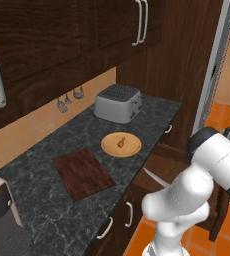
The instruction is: Pick up the knife from the drawer and place it on the cutting board. Then place the meat from the plate to the cutting board.
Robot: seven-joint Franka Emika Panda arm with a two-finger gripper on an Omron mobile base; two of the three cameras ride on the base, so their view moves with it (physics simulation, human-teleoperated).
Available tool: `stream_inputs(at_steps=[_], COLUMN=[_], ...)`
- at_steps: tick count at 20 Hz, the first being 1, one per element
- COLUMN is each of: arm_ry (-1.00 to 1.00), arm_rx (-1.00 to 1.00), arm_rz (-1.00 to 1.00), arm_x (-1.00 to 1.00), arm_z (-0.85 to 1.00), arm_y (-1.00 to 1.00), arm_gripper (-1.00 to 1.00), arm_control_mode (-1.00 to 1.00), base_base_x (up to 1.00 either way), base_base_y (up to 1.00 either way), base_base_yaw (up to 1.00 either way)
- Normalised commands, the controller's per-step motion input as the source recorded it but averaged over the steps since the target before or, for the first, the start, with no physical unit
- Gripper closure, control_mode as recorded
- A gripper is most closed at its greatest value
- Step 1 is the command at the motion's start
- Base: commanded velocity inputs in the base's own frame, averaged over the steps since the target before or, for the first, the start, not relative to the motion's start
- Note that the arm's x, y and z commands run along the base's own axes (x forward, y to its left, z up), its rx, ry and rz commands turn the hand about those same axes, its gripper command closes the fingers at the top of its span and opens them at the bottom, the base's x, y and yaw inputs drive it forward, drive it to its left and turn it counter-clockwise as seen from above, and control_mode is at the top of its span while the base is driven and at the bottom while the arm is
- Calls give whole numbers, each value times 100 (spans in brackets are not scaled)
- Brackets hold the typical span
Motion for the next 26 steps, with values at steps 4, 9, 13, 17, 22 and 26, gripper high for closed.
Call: stream_inputs(at_steps=[4, 9, 13, 17, 22, 26], arm_ry=[10, 3, 0, 0, 3, -4], arm_rx=[10, 0, 0, 0, 0, 0], arm_rz=[38, 34, 19, 12, 6, 1], arm_x=[14, 3, 5, 29, 61, 51], arm_z=[36, -1, -20, -18, -24, -49], arm_y=[50, 60, 76, 66, 28, 9], arm_gripper=[-100, -100, -100, -100, -100, -100], arm_control_mode=[-100, -100, -100, -100, -100, -100], base_base_x=[0, 0, 0, 0, 0, 0], base_base_y=[0, 0, 0, 0, 0, 0], base_base_yaw=[0, 0, 0, 0, 0, 0])
